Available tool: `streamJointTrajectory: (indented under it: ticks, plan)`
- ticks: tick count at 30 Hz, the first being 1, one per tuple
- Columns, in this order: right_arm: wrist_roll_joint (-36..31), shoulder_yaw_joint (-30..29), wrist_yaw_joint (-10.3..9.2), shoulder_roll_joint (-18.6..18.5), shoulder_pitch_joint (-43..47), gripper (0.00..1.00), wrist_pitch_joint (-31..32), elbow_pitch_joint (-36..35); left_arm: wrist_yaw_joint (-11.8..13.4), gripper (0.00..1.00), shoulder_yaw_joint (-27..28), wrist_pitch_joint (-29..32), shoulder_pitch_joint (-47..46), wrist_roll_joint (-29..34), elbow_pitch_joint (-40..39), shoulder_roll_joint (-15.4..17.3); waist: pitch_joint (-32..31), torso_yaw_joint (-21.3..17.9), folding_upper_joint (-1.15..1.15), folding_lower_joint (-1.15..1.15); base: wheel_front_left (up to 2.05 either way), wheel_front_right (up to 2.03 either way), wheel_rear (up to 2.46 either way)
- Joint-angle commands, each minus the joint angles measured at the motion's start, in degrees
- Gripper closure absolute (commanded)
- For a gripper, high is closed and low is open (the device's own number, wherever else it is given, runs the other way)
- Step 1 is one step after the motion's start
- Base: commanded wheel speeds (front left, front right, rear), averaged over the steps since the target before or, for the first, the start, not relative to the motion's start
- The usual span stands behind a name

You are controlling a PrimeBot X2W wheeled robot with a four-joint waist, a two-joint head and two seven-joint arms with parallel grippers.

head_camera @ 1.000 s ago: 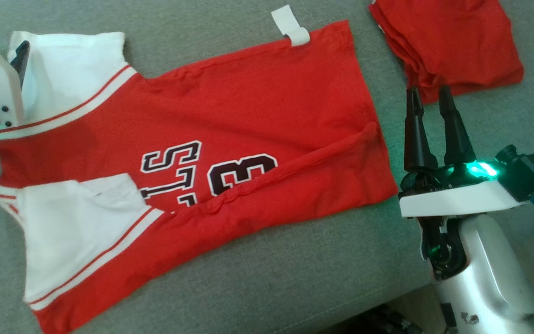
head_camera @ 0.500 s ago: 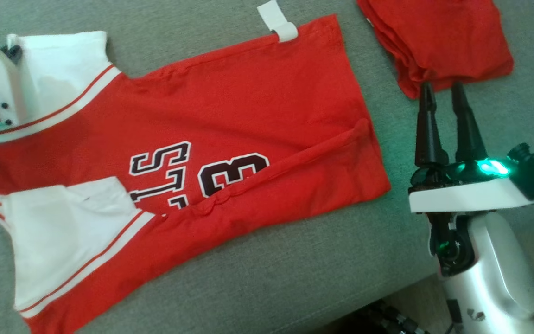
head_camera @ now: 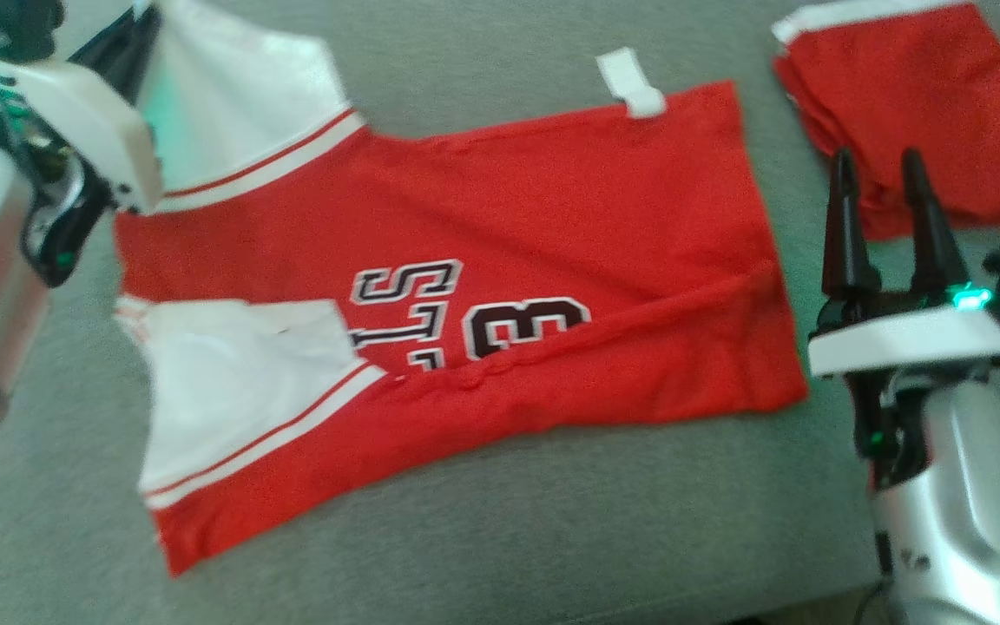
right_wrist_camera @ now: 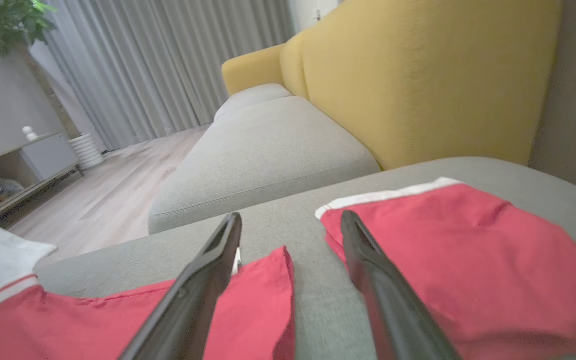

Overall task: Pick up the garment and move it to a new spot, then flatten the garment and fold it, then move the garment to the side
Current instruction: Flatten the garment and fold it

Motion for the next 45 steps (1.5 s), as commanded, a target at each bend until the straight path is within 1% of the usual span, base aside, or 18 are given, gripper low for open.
streamJointTrajectory:
  ticks: [1,4,7,11,15,16,17,22,25,32,33,34,40,45]
  plan:
    - [-2.3,0.0,-0.04,-0.2,-3.4,0.0,2.8,-1.5,0.4,1.0,2.2,-2.3,-1.5,0.4,-2.7,1.9,-2.6,4.4,0.0,0.0,0.0,0.0,0.0]
    - [-6.1,-1.5,-0.04,-0.3,-6.4,0.0,8.2,-0.5,1.2,1.0,2.3,-4.4,0.2,0.2,-7.3,1.3,-3.1,7.3,0.0,0.0,0.0,0.0,0.0]
    - [-7.8,-2.8,-0.04,-1.1,-10.1,0.0,13.8,2.1,3.3,1.0,1.8,-5.6,2.4,1.0,-13.1,1.3,-2.9,10.0,0.0,0.0,0.0,0.0,0.0]
    - [-10.1,-3.8,-0.04,-4.5,-14.9,0.0,19.9,8.1,5.8,1.0,0.8,-5.8,5.5,1.9,-21.2,1.7,-2.2,12.8,0.0,0.0,0.0,0.0,0.0]
    - [-12.0,-4.9,-0.04,-7.3,-18.5,0.0,23.9,15.5,7.7,1.0,-0.2,-5.4,7.9,2.4,-27.5,2.2,-1.3,14.6,0.0,0.0,0.0,0.0,0.0]
    - [-12.9,-5.1,-0.04,-8.0,-19.1,0.0,24.4,17.2,8.0,1.0,-0.5,-5.1,8.3,2.5,-28.6,2.3,-1.1,14.9,0.0,0.0,0.0,0.0,0.0]
    - [-12.9,-5.1,-0.04,-8.0,-19.1,0.0,24.4,17.2,8.0,1.0,-0.5,-5.1,8.3,2.5,-28.6,2.3,-1.1,14.9,0.0,0.0,0.0,0.0,0.0]
    - [-15.9,-5.0,-0.04,-10.0,-21.5,0.0,24.5,24.4,9.2,1.0,-1.6,-4.1,9.3,3.2,-32.7,2.6,-0.5,15.6,0.0,0.0,0.0,0.0,0.0]
    - [-17.1,-5.0,-0.04,-10.2,-22.9,0.0,24.1,27.9,10.0,1.0,-1.7,-3.8,9.4,3.5,-34.2,2.8,0.1,15.7,0.0,0.0,0.0,0.0,0.0]
    - [-18.3,-3.2,-0.04,-10.2,-26.1,0.0,23.2,34.5,10.6,1.0,-2.0,-3.2,9.3,3.8,-35.8,3.3,1.6,15.5,0.0,0.0,0.0,0.0,0.0]
    - [-18.2,-2.7,-0.04,-10.2,-26.5,0.52,22.9,35.2,10.7,1.0,-1.9,-3.1,9.2,3.8,-35.8,3.4,1.7,15.4,0.0,0.0,0.0,0.0,0.0]
    - [-18.2,-2.1,-0.04,-10.3,-27.0,1.0,22.4,35.8,10.7,1.0,-1.8,-3.1,9.1,3.7,-35.7,3.5,1.7,15.4,0.0,0.0,0.0,0.0,0.0]
    - [-15.9,0.5,-0.04,-10.9,-30.2,1.0,19.5,38.0,11.7,1.0,-0.6,-3.4,8.6,3.2,-32.8,4.4,0.8,14.4,0.0,0.0,0.0,0.0,0.0]
    - [-11.7,3.6,-0.04,-10.9,-33.5,1.0,17.5,37.2,11.3,1.0,1.3,-5.4,7.0,2.8,-27.4,5.3,0.0,12.8,0.0,0.0,0.0,0.0,0.0]
